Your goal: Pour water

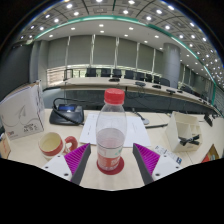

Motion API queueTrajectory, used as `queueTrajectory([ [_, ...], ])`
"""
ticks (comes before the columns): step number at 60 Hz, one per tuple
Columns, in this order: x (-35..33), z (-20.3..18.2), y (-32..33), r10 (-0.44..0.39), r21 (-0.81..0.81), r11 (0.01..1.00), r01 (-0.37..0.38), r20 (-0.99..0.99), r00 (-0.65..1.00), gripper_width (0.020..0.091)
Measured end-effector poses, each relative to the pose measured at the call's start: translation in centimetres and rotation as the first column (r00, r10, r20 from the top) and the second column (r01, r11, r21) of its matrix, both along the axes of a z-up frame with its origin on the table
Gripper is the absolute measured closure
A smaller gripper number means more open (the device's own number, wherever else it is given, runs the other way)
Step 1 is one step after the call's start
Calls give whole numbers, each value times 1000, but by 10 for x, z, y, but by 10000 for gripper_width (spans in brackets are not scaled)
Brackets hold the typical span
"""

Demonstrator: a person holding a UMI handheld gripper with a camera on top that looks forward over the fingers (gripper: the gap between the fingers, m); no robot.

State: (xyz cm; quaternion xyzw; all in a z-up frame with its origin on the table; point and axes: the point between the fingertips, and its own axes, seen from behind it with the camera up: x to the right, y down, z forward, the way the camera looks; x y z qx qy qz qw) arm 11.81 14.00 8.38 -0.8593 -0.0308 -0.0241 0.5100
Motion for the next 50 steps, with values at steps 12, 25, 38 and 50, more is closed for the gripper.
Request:
queueTrajectory([
  [12,-26,46,-104,-92,-111,990,90,-12,996,242],
  [25,-72,79,-224,-113,-194,974,117,34,993,246],
  [38,-116,94,-282,-88,-206,974,92,26,996,247],
  [50,-125,109,-296,-91,-175,979,101,64,994,246],
])
